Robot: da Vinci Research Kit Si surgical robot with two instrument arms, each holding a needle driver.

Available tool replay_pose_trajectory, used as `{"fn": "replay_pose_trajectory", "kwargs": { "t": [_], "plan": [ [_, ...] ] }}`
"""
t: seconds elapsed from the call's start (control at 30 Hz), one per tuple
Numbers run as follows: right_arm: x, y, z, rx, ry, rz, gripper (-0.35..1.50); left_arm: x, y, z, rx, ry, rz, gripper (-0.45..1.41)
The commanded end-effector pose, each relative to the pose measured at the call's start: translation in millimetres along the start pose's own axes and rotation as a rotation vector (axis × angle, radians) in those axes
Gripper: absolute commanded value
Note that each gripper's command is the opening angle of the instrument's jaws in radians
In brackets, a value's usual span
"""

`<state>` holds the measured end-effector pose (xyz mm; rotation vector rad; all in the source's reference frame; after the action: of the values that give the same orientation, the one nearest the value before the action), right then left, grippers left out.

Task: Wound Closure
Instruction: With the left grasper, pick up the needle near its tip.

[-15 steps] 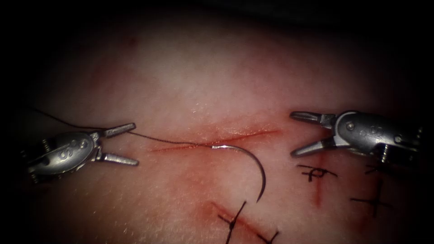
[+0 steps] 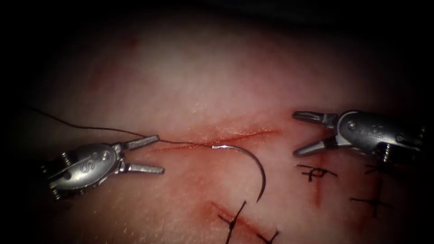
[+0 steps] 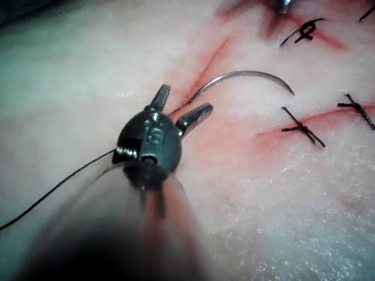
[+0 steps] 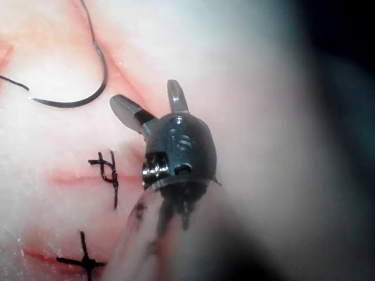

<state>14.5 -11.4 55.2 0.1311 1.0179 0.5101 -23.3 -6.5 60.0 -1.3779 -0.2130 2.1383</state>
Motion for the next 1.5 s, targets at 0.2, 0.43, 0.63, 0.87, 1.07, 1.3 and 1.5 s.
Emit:
{"fn": "replay_pose_trajectory", "kwargs": {
  "t": [0.2,0.43,0.63,0.87,1.07,1.3,1.5],
  "plan": [
    [0.3,0.0,0.4,-0.052,-0.027,0.005,1.03,1.7,2.5,4.3,0.096,-0.056,-0.08,0.27],
    [0.3,0.1,0.4,-0.066,-0.039,0.005,1.05,3.4,5.0,7.3,0.159,-0.108,-0.126,0.69],
    [0.2,0.1,0.3,-0.073,-0.053,0.008,1.05,4.4,8.5,10.8,0.182,-0.204,-0.144,0.73],
    [0.1,0.1,0.4,-0.067,-0.069,0.006,1.05,3.7,9.7,12.8,0.202,-0.296,-0.151,0.66],
    [0.1,-0.1,0.5,-0.071,-0.078,0.008,1.03,3.0,9.5,14.0,0.25,-0.341,-0.145,0.66],
    [0.1,-0.3,0.7,-0.073,-0.085,0.008,1.03,0.7,9.4,15.6,0.269,-0.438,-0.163,0.63],
    [0.1,-0.5,0.9,-0.071,-0.096,0.006,1.03,-0.7,9.6,17.1,0.265,-0.494,-0.166,0.59]
  ]
}}
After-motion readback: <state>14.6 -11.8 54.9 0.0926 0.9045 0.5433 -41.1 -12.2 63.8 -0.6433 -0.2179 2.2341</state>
